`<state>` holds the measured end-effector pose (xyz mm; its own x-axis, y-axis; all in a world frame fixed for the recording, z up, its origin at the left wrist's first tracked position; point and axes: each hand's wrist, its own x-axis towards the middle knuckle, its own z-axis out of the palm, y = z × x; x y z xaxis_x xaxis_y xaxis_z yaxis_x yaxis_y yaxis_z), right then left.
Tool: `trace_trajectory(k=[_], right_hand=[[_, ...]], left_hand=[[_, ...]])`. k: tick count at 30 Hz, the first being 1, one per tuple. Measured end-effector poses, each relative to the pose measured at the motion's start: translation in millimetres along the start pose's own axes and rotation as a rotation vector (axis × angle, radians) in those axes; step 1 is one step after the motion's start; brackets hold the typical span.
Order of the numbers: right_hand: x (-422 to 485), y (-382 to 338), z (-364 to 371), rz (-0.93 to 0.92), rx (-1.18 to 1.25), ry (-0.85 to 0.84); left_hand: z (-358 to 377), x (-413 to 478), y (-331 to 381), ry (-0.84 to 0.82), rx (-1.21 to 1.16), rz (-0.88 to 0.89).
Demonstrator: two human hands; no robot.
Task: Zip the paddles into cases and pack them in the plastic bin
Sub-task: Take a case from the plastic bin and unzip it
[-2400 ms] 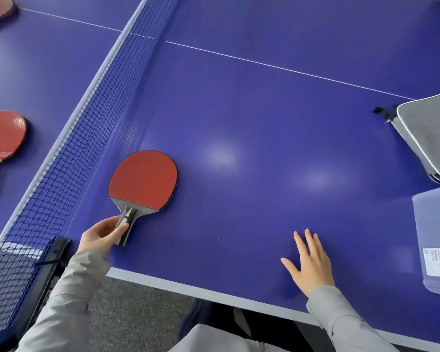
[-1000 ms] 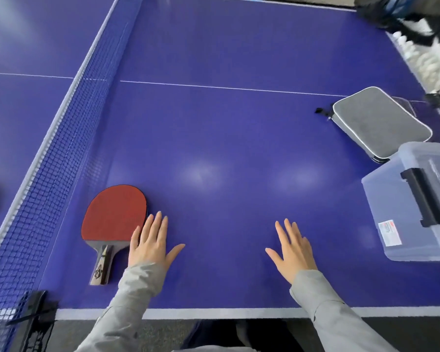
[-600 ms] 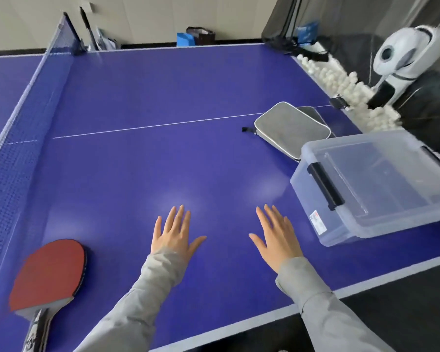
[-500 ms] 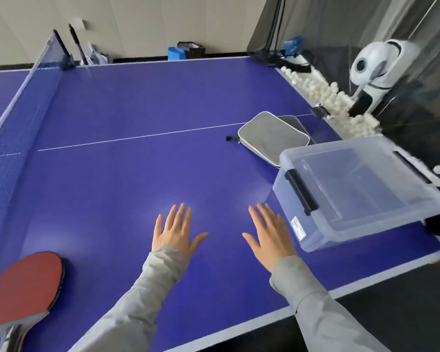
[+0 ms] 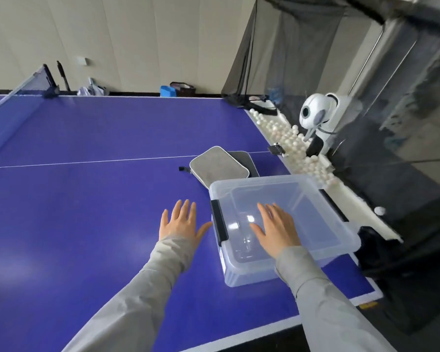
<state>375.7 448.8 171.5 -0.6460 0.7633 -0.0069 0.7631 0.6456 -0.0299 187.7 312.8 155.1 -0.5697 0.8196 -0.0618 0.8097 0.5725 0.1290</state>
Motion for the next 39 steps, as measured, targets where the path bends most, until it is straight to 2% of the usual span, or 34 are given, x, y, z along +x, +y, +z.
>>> trace_trajectory(k=[11,18,21,24,30,34,36,39], right_hand=[[117,57,3,0.001,0.018,-0.013],[201,55,11,-0.003,0.078,-0.048],[244,51,23,0.000,0.064,-0.100],[286,49,34,0.005,0.071,-0.173],[339,42,69,0.131,0.207,-0.337],[353,41,88,0.184,0.383,-0.438],[356,39,91,0.194,0.512,-0.427],[361,37,81,0.197,0.698,-0.321]], left_hand=[[12,101,50,0.044,-0.088,-0.072],[40,142,72,-0.058,-0.174,-0.176],[59,145,80,-0.007,-0.232,-0.254],[67,150,79,0.053,-0.245,-0.260],[74,150,78,0.082,-0.266,-0.259],[76,149,77,0.108,-0.336,-0.269],[76,149,77,0.113,-0.343,-0.273],[74,150,77,0.088,-0.329,-0.282]])
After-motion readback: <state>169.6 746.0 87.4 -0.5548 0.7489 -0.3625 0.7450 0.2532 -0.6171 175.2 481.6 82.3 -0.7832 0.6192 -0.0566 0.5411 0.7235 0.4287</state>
